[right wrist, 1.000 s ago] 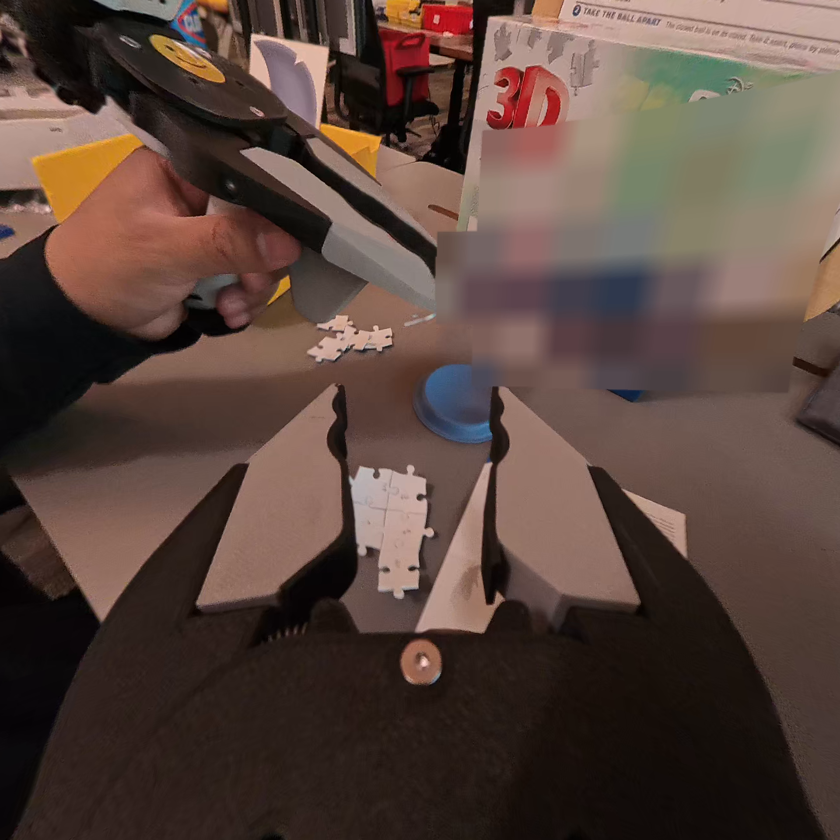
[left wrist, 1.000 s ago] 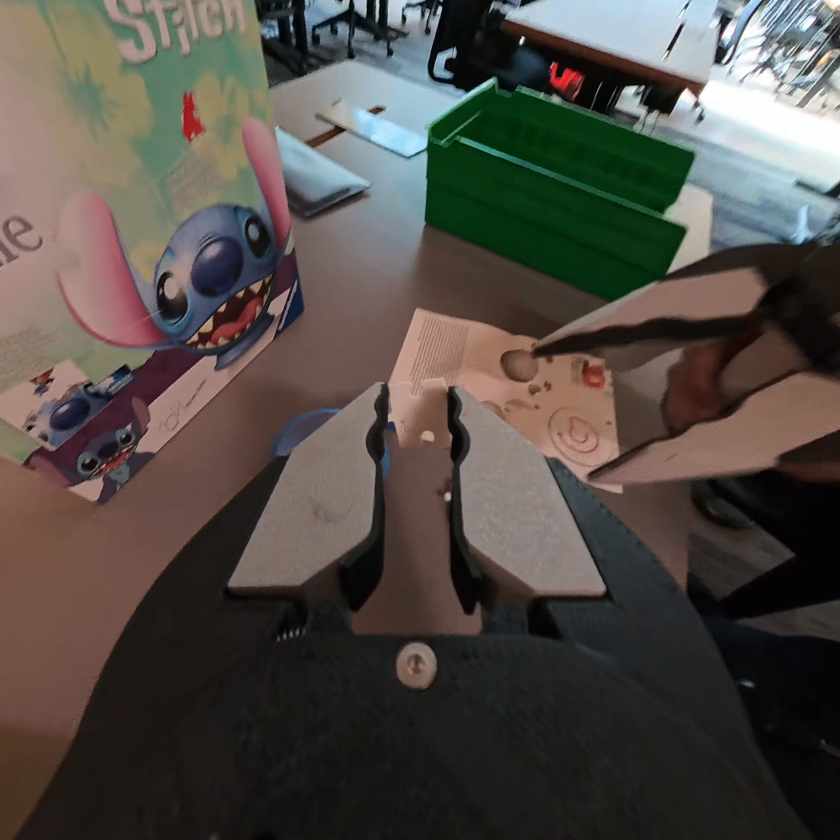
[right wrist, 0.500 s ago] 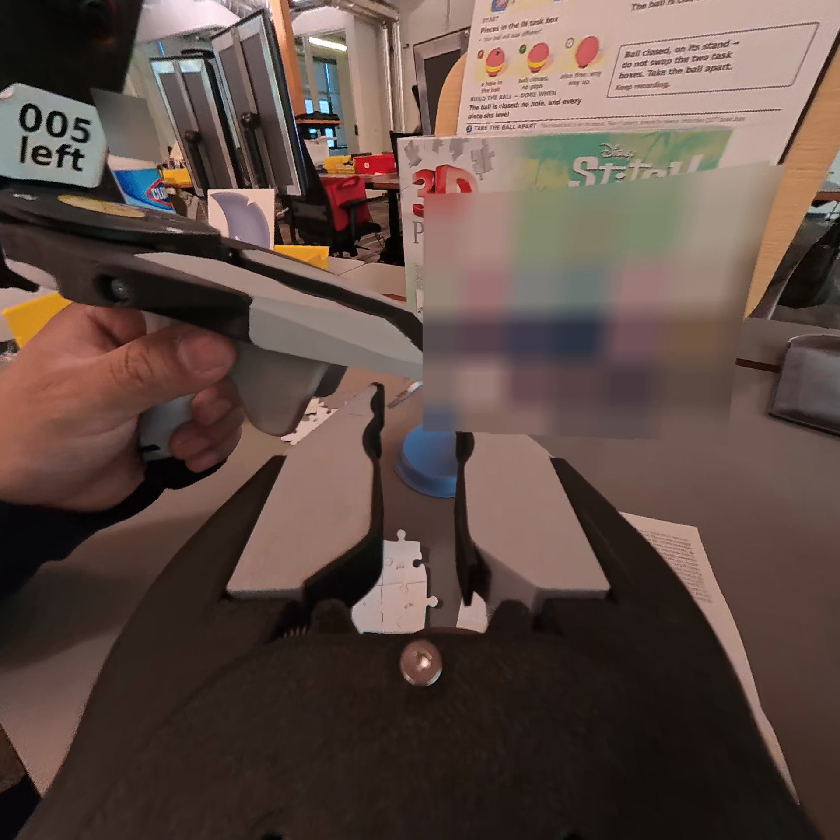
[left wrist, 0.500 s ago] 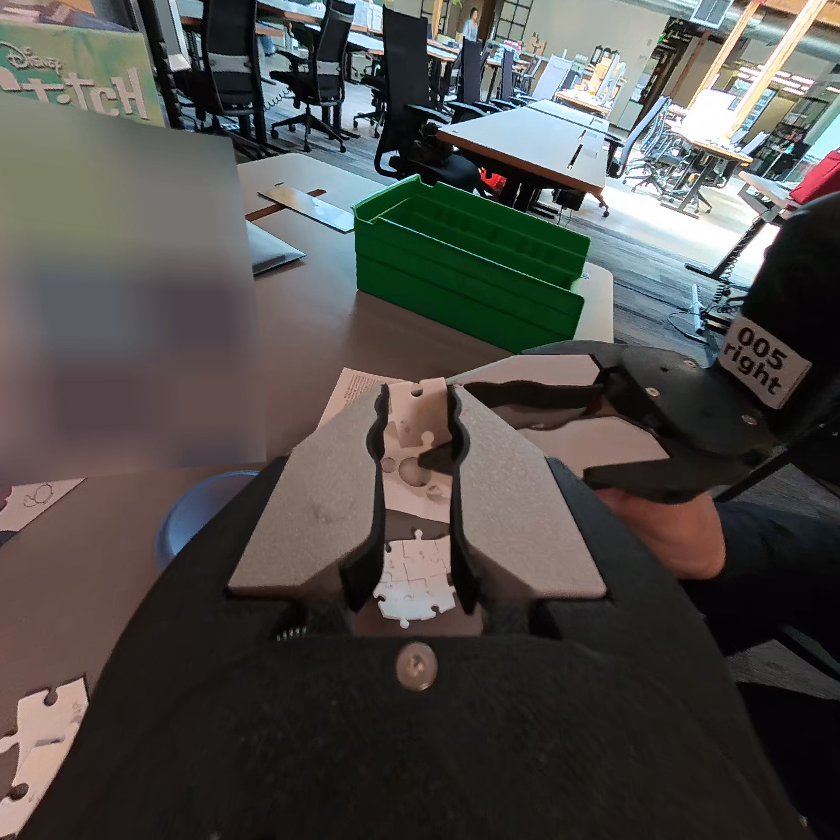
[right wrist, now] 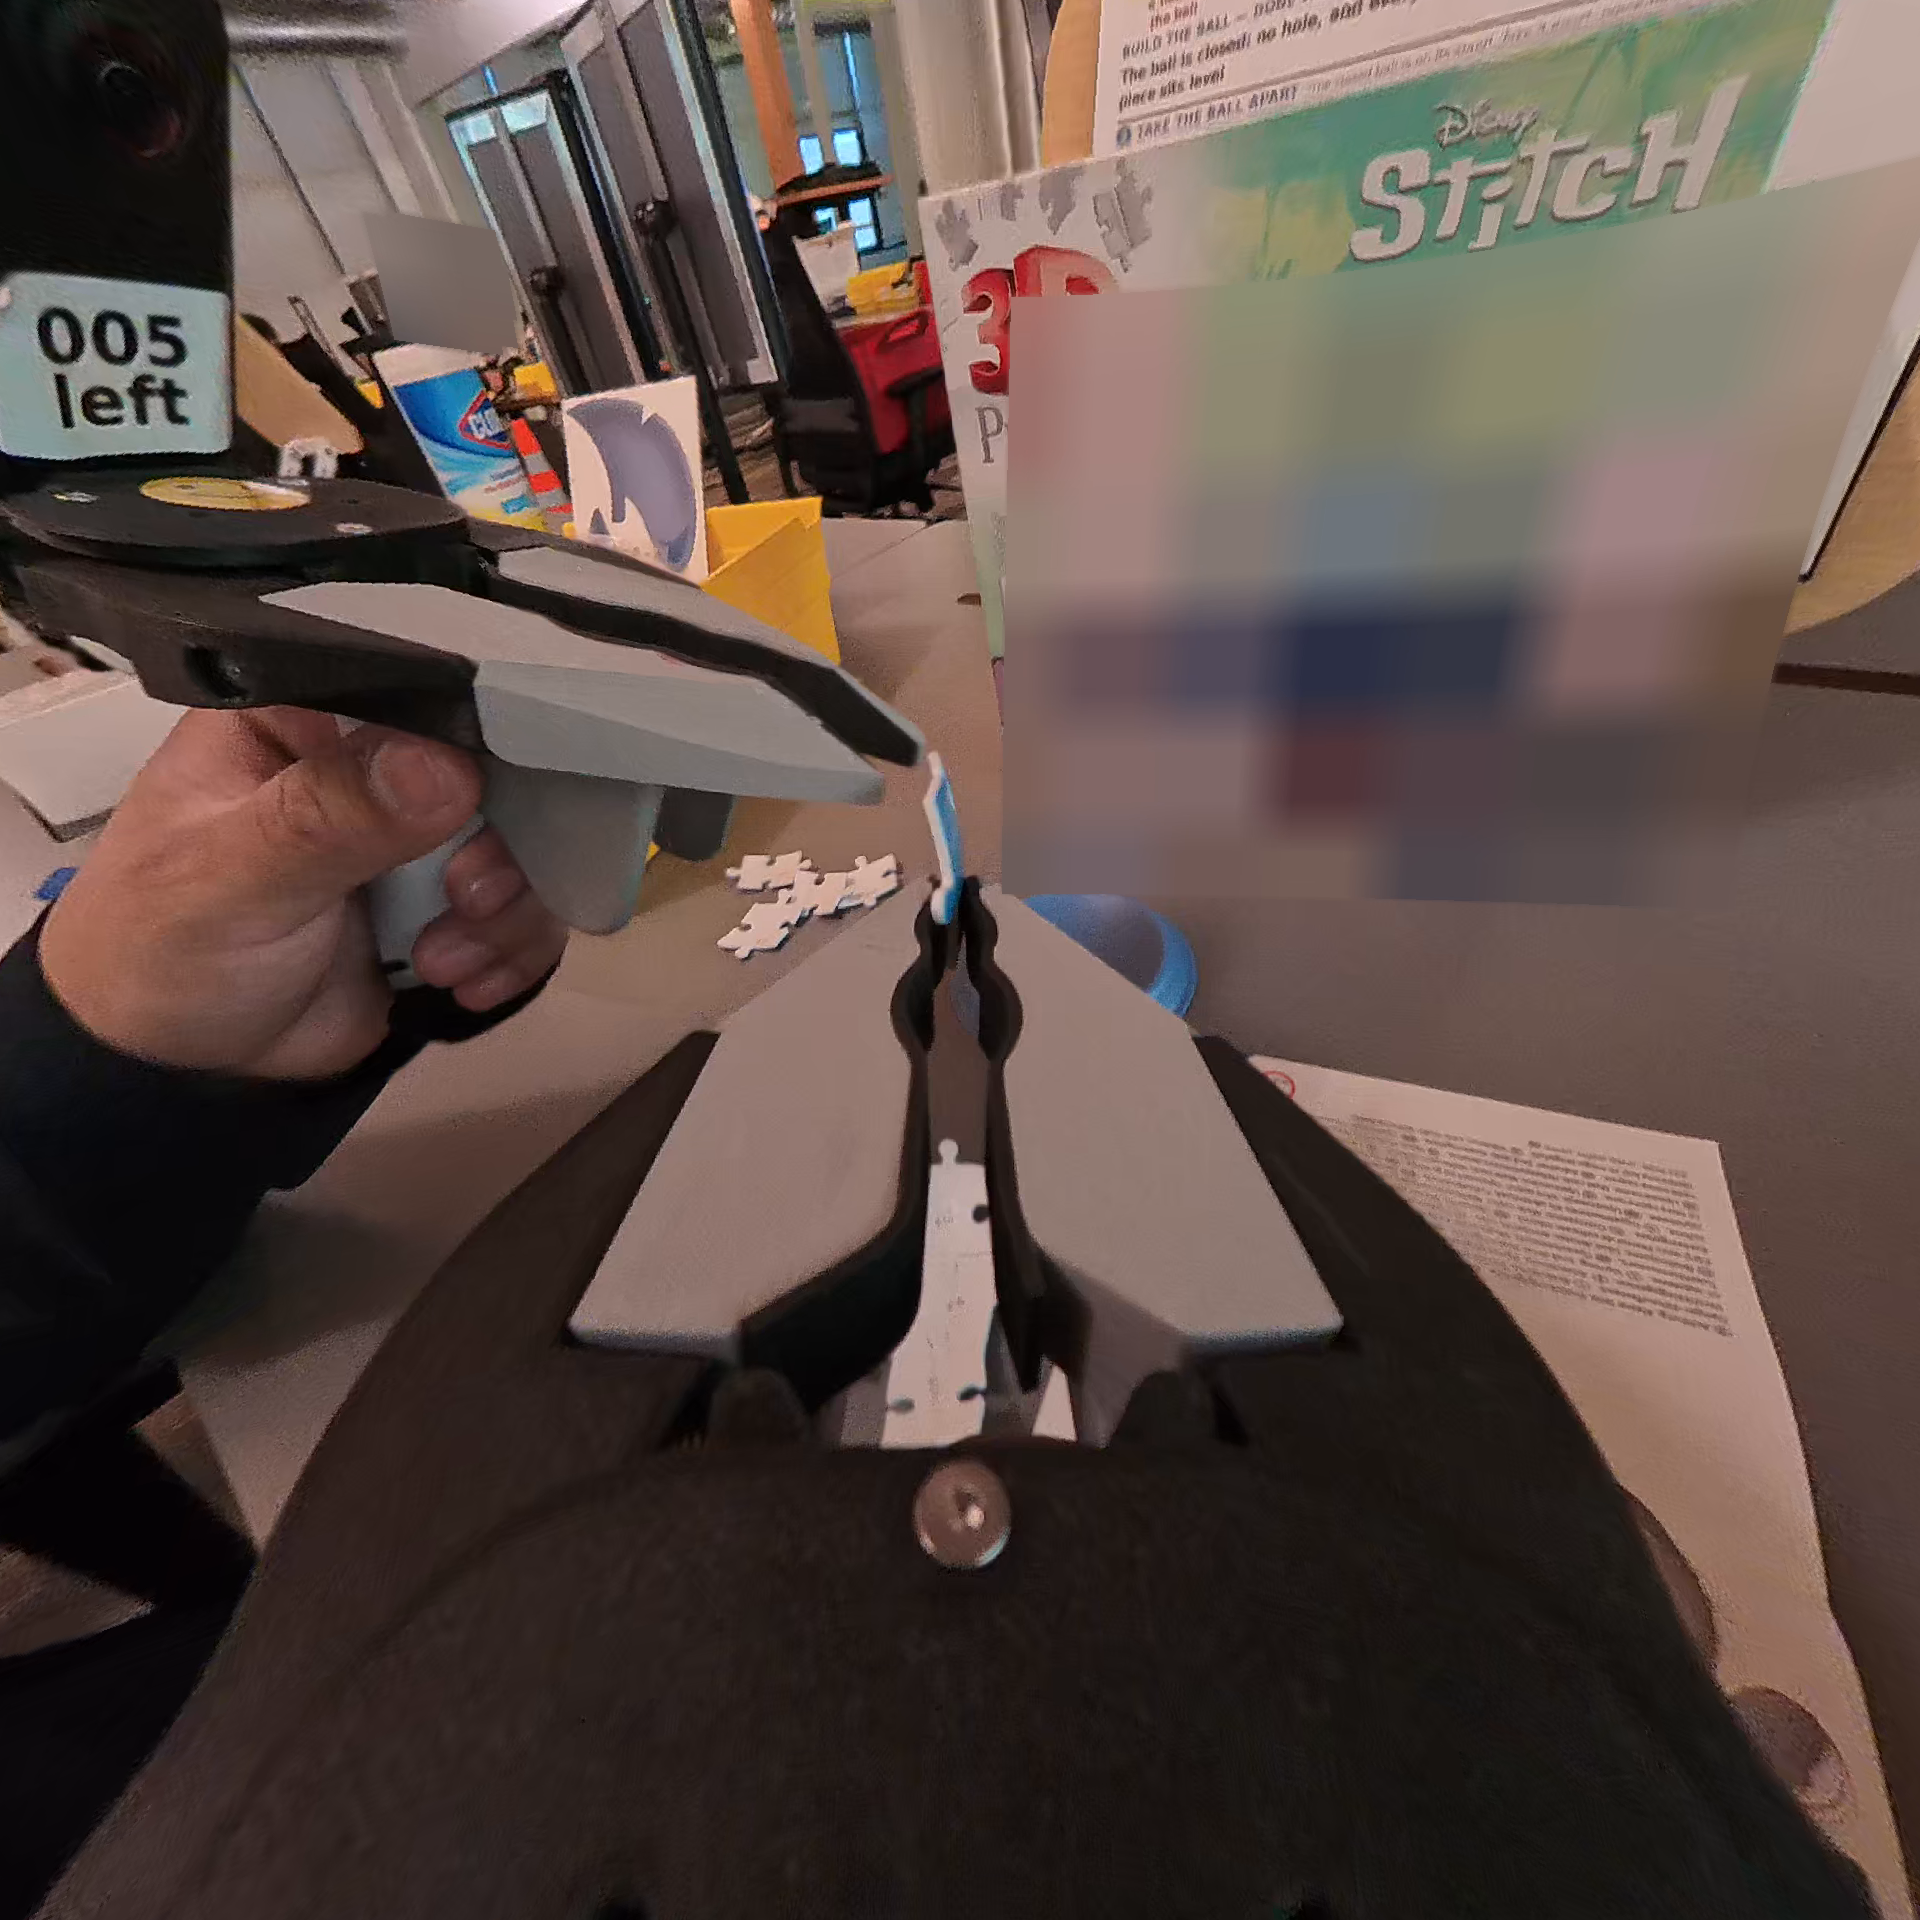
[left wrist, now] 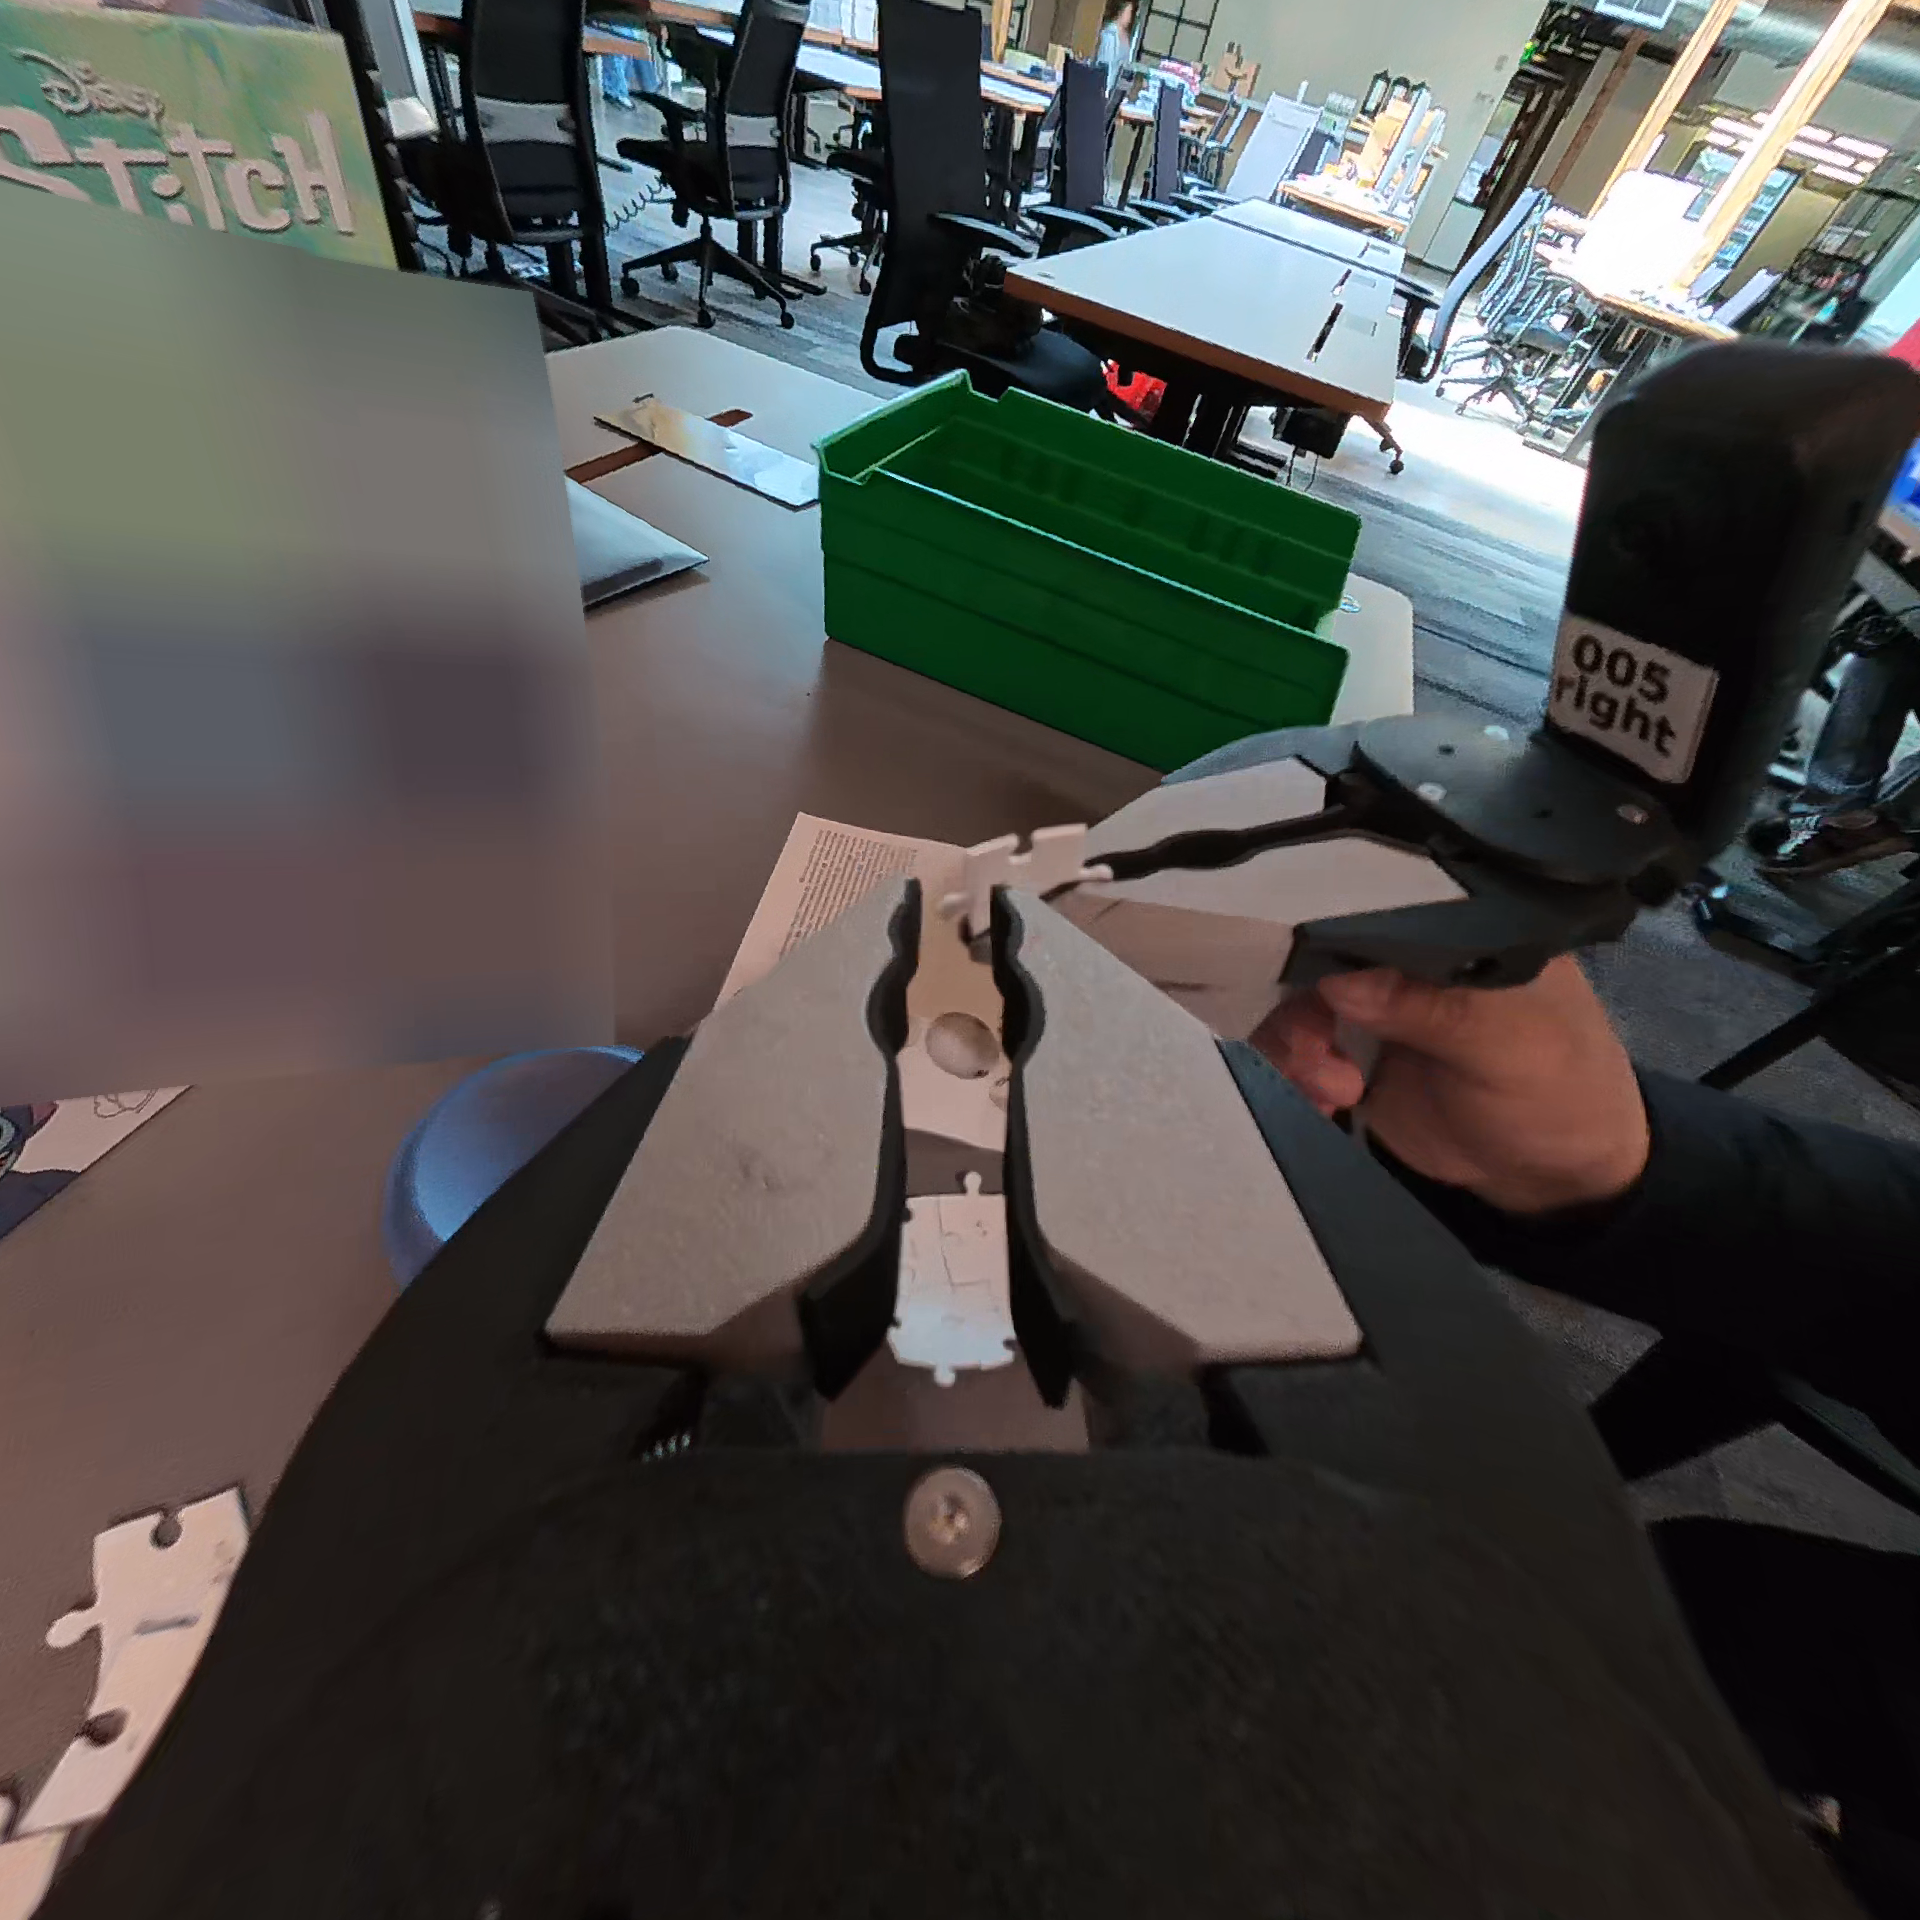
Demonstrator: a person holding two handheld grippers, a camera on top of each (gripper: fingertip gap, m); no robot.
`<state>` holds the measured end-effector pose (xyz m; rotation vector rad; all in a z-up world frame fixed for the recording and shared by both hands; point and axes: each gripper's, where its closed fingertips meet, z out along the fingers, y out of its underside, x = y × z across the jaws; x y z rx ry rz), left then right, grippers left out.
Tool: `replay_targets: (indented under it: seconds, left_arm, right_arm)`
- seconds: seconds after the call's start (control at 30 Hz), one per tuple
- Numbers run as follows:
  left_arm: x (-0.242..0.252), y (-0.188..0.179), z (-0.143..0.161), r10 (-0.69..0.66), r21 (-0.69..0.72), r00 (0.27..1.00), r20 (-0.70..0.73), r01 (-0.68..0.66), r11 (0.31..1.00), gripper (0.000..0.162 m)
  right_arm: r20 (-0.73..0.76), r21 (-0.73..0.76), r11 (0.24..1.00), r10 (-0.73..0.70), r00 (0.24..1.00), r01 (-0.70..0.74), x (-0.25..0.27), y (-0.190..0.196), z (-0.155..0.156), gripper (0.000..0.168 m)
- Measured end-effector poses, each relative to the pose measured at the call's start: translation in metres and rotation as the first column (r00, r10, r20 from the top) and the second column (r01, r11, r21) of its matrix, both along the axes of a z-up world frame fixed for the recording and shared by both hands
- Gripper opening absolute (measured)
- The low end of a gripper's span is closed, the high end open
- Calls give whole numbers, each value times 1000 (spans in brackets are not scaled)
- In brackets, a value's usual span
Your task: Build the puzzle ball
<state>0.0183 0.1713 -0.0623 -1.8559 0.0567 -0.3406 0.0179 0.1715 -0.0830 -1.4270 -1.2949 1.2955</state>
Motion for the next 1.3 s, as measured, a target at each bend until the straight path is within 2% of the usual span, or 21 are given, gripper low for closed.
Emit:
replay_targets:
  seconds: [0.03,0.2,0.43,0.67,0.77,0.9,1.03,1.3]
  left_arm:
    - [-3,-2,0,-2,-4,1000,-9,2,1000,12]
    - [-7,-13,-8,-65,-52,997,-51,62,997,15]
    - [15,-11,-33,-169,-144,985,21,170,975,20]
    - [39,-10,-42,-267,-166,955,131,286,944,19]
    - [46,-12,-42,-303,-158,938,167,329,931,2]
    - [50,-15,-44,-319,-163,930,181,349,923,0]
    - [49,-19,-47,-301,-167,933,197,335,927,0]
    - [47,-25,-66,-270,-229,933,237,323,918,0]
  right_arm:
    - [12,-13,1000,15,1000,-15,3,2,0,0]
    - [151,-168,967,215,965,-189,18,-5,-14,0]
    - [196,-350,878,409,891,-326,34,-16,-22,0]
    - [245,-366,855,470,848,-368,41,-25,-30,0]
    - [273,-351,859,474,837,-372,42,-28,-34,0]
    - [298,-342,859,484,823,-381,46,-28,-37,1]
    - [283,-331,870,461,841,-365,46,-23,-32,5]
    - [342,-290,885,452,824,-365,44,-29,-46,0]
